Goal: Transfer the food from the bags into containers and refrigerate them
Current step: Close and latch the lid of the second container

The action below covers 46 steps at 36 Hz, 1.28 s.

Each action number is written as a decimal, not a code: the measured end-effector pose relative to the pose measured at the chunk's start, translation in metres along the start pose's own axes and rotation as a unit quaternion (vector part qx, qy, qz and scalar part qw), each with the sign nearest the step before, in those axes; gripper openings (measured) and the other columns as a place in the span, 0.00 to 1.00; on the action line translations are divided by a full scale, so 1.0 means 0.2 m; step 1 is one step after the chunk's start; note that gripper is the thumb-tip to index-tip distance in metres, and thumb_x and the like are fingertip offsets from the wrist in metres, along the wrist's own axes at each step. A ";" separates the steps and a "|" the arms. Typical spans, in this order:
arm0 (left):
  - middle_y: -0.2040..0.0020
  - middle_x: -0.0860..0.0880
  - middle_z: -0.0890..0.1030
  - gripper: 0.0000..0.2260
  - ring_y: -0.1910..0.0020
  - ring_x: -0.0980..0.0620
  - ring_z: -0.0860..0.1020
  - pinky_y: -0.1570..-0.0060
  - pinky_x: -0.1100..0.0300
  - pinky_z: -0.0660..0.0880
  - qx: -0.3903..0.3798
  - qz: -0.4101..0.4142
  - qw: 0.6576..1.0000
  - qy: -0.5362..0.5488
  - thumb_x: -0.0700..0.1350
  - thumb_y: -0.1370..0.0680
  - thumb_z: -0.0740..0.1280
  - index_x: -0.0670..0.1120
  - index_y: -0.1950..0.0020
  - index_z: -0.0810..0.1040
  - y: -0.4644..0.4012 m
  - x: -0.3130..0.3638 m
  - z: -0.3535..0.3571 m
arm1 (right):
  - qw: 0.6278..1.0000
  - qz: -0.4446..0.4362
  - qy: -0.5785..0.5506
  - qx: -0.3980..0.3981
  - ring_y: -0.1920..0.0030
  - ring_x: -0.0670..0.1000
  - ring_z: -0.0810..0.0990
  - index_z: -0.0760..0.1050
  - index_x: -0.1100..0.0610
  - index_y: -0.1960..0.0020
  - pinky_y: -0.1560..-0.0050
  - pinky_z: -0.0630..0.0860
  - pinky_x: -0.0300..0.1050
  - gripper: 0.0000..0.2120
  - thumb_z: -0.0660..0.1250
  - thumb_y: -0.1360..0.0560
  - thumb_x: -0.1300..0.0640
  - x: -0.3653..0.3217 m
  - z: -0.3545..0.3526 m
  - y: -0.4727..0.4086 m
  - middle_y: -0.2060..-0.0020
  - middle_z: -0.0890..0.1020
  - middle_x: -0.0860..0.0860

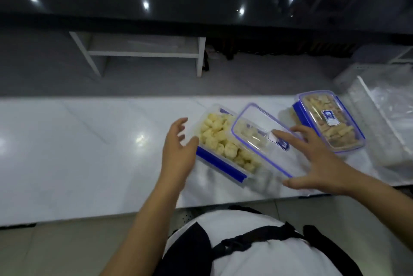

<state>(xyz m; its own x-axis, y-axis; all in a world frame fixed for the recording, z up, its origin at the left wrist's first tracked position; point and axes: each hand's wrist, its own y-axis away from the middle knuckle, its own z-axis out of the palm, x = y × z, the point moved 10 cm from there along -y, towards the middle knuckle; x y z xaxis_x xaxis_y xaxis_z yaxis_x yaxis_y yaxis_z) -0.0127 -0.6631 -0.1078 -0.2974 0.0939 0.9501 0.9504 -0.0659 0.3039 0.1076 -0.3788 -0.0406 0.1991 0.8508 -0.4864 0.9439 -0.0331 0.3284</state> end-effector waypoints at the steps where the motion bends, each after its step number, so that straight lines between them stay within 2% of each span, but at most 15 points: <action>1: 0.34 0.56 0.72 0.23 0.39 0.54 0.75 0.58 0.67 0.73 -0.017 -0.041 0.999 0.012 0.41 0.21 0.68 0.63 0.32 0.70 0.03 -0.07 0.03 | 1.000 0.009 0.024 0.013 0.27 0.53 0.61 0.53 0.24 0.27 0.32 0.67 0.55 0.51 0.74 0.45 0.30 0.05 0.02 0.03 0.30 0.54 0.38; 3: 0.35 0.56 0.72 0.27 0.42 0.55 0.76 0.56 0.60 0.76 -0.049 -0.126 0.989 0.057 0.42 0.21 0.68 0.63 0.27 0.66 0.08 -0.20 0.08 | 0.997 0.018 0.078 0.021 0.27 0.56 0.60 0.52 0.25 0.27 0.30 0.66 0.59 0.52 0.73 0.45 0.29 0.11 0.08 0.07 0.27 0.54 0.43; 5: 0.37 0.54 0.75 0.26 0.44 0.52 0.79 0.48 0.51 0.80 -0.070 -0.198 0.972 0.105 0.40 0.20 0.68 0.59 0.26 0.65 0.11 -0.28 0.12 | 0.993 0.006 0.120 0.022 0.27 0.58 0.59 0.50 0.26 0.26 0.30 0.65 0.61 0.52 0.73 0.45 0.28 0.13 0.13 0.10 0.26 0.55 0.48; 7: 0.38 0.50 0.78 0.25 0.44 0.48 0.81 0.42 0.45 0.80 -0.069 -0.228 0.962 0.132 0.38 0.20 0.68 0.54 0.27 0.66 0.11 -0.31 0.12 | 0.991 0.004 0.132 0.025 0.28 0.59 0.59 0.49 0.26 0.25 0.30 0.64 0.61 0.53 0.72 0.44 0.28 0.14 0.16 0.10 0.26 0.54 0.49; 11: 0.38 0.43 0.79 0.27 0.47 0.45 0.84 0.45 0.47 0.82 -0.043 -0.244 0.955 0.161 0.35 0.22 0.69 0.53 0.28 0.66 0.10 -0.34 0.10 | 0.987 0.008 0.156 0.018 0.26 0.59 0.55 0.44 0.27 0.25 0.30 0.63 0.65 0.52 0.67 0.42 0.23 0.15 0.19 0.07 0.24 0.51 0.50; 14: 0.41 0.41 0.81 0.22 0.51 0.45 0.84 0.47 0.49 0.82 -0.056 -0.266 0.950 0.152 0.34 0.22 0.68 0.48 0.31 0.71 0.12 -0.37 0.11 | 0.983 0.011 0.182 0.002 0.24 0.60 0.53 0.40 0.26 0.26 0.27 0.59 0.65 0.52 0.63 0.42 0.20 0.13 0.22 0.04 0.23 0.48 0.49; 16: 0.42 0.40 0.83 0.18 0.47 0.42 0.84 0.47 0.48 0.82 -0.079 -0.276 0.946 0.149 0.34 0.22 0.68 0.45 0.33 0.74 0.15 -0.39 0.14 | 0.982 0.011 0.187 -0.009 0.24 0.62 0.52 0.38 0.25 0.26 0.26 0.57 0.65 0.52 0.62 0.42 0.19 0.13 0.24 0.03 0.22 0.46 0.49; 18: 0.42 0.39 0.83 0.15 0.46 0.41 0.84 0.49 0.48 0.83 -0.087 -0.275 0.945 0.152 0.33 0.22 0.68 0.45 0.36 0.75 0.17 -0.39 0.16 | 0.982 0.008 0.190 -0.014 0.24 0.62 0.51 0.38 0.25 0.26 0.26 0.56 0.64 0.52 0.63 0.41 0.20 0.11 0.26 0.02 0.21 0.44 0.49; 23: 0.44 0.38 0.83 0.15 0.54 0.43 0.85 0.55 0.49 0.84 -0.071 -0.266 0.948 0.161 0.32 0.21 0.67 0.43 0.36 0.73 0.16 -0.39 0.17 | 0.984 0.006 0.181 0.001 0.24 0.62 0.52 0.38 0.25 0.26 0.27 0.55 0.62 0.51 0.64 0.40 0.23 0.06 0.26 -0.02 0.21 0.44 0.48; 27: 0.51 0.40 0.84 0.15 0.61 0.46 0.86 0.58 0.48 0.85 -0.044 -0.254 0.949 0.181 0.31 0.21 0.65 0.43 0.37 0.75 0.13 -0.37 0.12 | 0.983 0.010 0.181 0.006 0.24 0.62 0.53 0.39 0.27 0.25 0.28 0.57 0.64 0.53 0.65 0.41 0.23 0.05 0.25 -0.05 0.21 0.44 0.48; 29: 0.52 0.40 0.84 0.16 0.59 0.46 0.86 0.59 0.49 0.84 -0.023 -0.240 0.951 0.193 0.31 0.21 0.65 0.43 0.35 0.75 0.09 -0.35 0.08 | 0.986 0.014 0.168 0.010 0.24 0.62 0.53 0.38 0.27 0.25 0.28 0.58 0.64 0.54 0.66 0.42 0.24 0.06 0.24 -0.04 0.21 0.45 0.47; 33: 0.45 0.39 0.84 0.18 0.50 0.43 0.85 0.64 0.54 0.83 0.014 -0.208 0.952 0.223 0.33 0.20 0.66 0.45 0.32 0.73 0.02 -0.30 0.01 | 0.991 0.015 0.131 0.029 0.23 0.61 0.52 0.40 0.27 0.25 0.28 0.57 0.64 0.54 0.67 0.43 0.24 0.06 0.21 0.00 0.22 0.47 0.45; 37: 0.47 0.44 0.85 0.21 0.53 0.48 0.86 0.63 0.54 0.82 0.016 -0.182 0.954 0.236 0.33 0.20 0.65 0.50 0.30 0.72 0.00 -0.27 0.00 | 0.991 0.004 0.121 0.050 0.24 0.60 0.53 0.42 0.26 0.26 0.27 0.59 0.66 0.52 0.66 0.43 0.24 -0.03 0.20 -0.03 0.23 0.49 0.47; 41: 0.45 0.43 0.85 0.23 0.55 0.48 0.86 0.63 0.54 0.82 0.008 -0.176 0.954 0.244 0.33 0.21 0.66 0.51 0.29 0.73 0.00 -0.30 0.01 | 0.989 0.013 0.135 0.060 0.26 0.60 0.55 0.44 0.27 0.25 0.28 0.57 0.63 0.52 0.64 0.44 0.22 -0.17 0.23 -0.12 0.23 0.48 0.48; 46: 0.50 0.45 0.87 0.25 0.54 0.46 0.86 0.62 0.53 0.82 0.010 -0.180 0.950 0.254 0.31 0.22 0.67 0.49 0.28 0.74 -0.01 -0.32 -0.01 | 0.984 0.060 0.162 0.045 0.28 0.63 0.54 0.41 0.28 0.26 0.29 0.55 0.61 0.52 0.59 0.45 0.23 -0.20 0.33 -0.15 0.24 0.45 0.47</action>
<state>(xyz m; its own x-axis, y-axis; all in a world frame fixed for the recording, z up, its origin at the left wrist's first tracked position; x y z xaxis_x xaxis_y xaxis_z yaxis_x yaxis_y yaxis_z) 0.0053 -0.6702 -0.1689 -0.6048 -0.3857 0.6967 0.7783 -0.1012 0.6197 0.0882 -0.4472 -0.0843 0.2301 0.9598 -0.1610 0.9412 -0.1775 0.2875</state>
